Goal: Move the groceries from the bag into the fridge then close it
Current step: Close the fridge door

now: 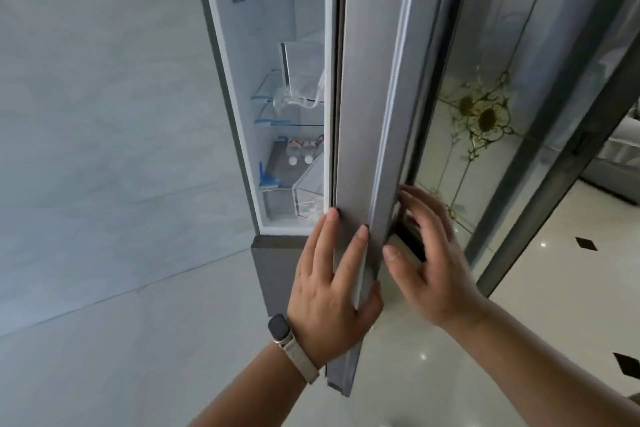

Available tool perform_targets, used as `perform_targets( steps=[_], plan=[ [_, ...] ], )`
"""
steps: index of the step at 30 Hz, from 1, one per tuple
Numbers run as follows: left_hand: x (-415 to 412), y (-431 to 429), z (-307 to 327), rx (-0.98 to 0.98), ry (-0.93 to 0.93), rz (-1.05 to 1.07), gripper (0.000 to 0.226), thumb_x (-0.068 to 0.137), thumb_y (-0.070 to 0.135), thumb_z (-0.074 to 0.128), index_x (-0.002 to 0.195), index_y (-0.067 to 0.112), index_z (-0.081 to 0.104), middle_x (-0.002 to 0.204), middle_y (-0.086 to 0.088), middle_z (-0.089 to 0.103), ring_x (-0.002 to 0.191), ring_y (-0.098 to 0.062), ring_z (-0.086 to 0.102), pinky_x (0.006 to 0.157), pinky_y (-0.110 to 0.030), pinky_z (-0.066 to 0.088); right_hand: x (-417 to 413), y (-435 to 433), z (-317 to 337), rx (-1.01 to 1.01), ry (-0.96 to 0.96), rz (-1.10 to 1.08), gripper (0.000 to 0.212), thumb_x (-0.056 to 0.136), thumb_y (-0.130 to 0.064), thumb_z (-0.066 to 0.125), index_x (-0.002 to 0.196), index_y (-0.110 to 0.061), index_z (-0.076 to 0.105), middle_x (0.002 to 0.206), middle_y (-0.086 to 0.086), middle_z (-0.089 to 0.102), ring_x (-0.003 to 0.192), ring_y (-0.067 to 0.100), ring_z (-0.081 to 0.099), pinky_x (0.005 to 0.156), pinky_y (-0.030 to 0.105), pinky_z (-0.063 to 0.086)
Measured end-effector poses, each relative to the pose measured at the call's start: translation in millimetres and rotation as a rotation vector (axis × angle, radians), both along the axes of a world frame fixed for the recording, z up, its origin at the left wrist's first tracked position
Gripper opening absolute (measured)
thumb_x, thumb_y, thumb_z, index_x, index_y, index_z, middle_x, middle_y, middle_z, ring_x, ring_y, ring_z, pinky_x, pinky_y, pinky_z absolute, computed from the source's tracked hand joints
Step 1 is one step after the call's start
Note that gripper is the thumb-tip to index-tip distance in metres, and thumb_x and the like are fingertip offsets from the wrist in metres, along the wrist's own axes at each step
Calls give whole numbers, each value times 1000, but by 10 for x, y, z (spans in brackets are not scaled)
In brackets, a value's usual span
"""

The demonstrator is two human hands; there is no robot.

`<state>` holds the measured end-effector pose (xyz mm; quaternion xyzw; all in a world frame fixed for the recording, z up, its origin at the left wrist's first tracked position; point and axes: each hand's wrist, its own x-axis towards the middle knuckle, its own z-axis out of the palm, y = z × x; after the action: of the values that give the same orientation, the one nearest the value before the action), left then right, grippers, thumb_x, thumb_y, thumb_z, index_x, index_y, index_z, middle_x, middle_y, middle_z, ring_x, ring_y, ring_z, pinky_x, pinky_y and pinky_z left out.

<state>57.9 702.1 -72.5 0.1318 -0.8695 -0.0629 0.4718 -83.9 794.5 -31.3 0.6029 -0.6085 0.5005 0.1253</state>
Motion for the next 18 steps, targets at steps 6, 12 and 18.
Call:
perform_targets(
  steps=[6, 12, 18],
  plan=[
    [79, -370, -39, 109, 164, 110, 77, 79, 28, 74, 142, 17, 32, 151, -15, 27, 138, -35, 37, 101, -48, 49, 37, -530, 0, -20, 154, 45, 53, 93, -33, 55, 134, -2, 42, 142, 22, 40, 134, 31, 42, 102, 43, 47],
    [187, -790, -64, 164, 237, 184, 80, 80, 16, 73, 145, 14, 26, 148, -20, 36, 145, -18, 28, 113, -30, 35, 1, -1153, -149, -37, 277, 65, 60, 86, -29, 65, 138, -14, 38, 144, 17, 34, 133, 34, 41, 98, 52, 48],
    [216, -1301, -89, 100, 264, 304, 82, 73, 2, 77, 142, 4, 33, 146, -26, 38, 145, -26, 31, 114, -34, 35, -111, -1720, -81, -80, 397, 120, 49, 86, -27, 64, 131, -15, 49, 144, 16, 34, 130, 37, 42, 101, 55, 42]
  ],
)
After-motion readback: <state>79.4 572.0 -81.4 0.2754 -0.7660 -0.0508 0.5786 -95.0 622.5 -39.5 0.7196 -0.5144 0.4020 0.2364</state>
